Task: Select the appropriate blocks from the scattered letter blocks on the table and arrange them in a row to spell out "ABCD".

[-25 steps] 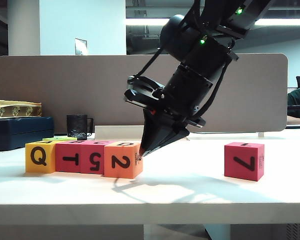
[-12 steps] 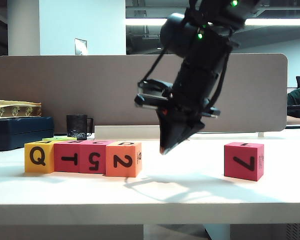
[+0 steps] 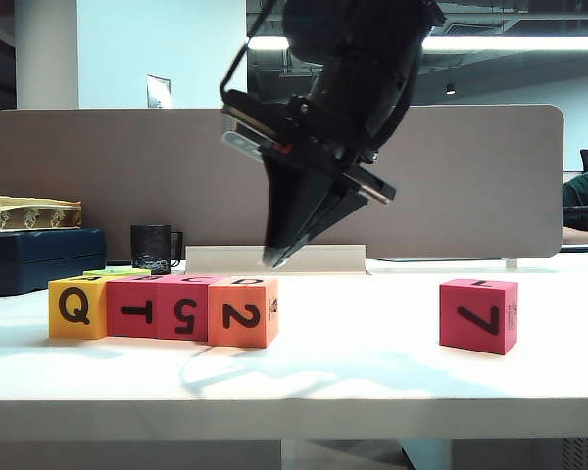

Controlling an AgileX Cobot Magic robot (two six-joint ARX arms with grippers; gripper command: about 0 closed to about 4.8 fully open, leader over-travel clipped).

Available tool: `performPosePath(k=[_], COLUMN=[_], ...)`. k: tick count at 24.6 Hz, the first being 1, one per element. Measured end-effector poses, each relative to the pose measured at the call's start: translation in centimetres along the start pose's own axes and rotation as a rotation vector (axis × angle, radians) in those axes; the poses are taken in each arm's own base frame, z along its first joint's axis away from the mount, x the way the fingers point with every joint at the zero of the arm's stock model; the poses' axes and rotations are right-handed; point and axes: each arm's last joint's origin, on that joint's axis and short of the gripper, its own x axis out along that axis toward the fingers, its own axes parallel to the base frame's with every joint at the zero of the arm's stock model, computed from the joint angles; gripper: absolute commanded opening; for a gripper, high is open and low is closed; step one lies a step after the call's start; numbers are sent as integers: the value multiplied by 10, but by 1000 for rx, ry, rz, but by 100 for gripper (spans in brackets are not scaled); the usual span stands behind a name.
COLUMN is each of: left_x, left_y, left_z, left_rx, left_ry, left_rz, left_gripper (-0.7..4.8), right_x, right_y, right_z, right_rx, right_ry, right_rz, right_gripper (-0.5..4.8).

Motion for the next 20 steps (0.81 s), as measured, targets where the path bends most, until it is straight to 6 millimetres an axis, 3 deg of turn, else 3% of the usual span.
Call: performPosePath(k=[9,20], left_x=[0,2], left_y=[0,10], left_z=[1,0], left_rx=[2,-73], left_ry=[-8,-28], left_rz=[-5,-200], left_gripper=[-6,-6], right_x=[19,53], right_y=[18,7], right_z=[3,3], right_rx=[-61,-50], right_ry=[-7,25], right_rz=[14,-49], right_gripper=[-2,-2])
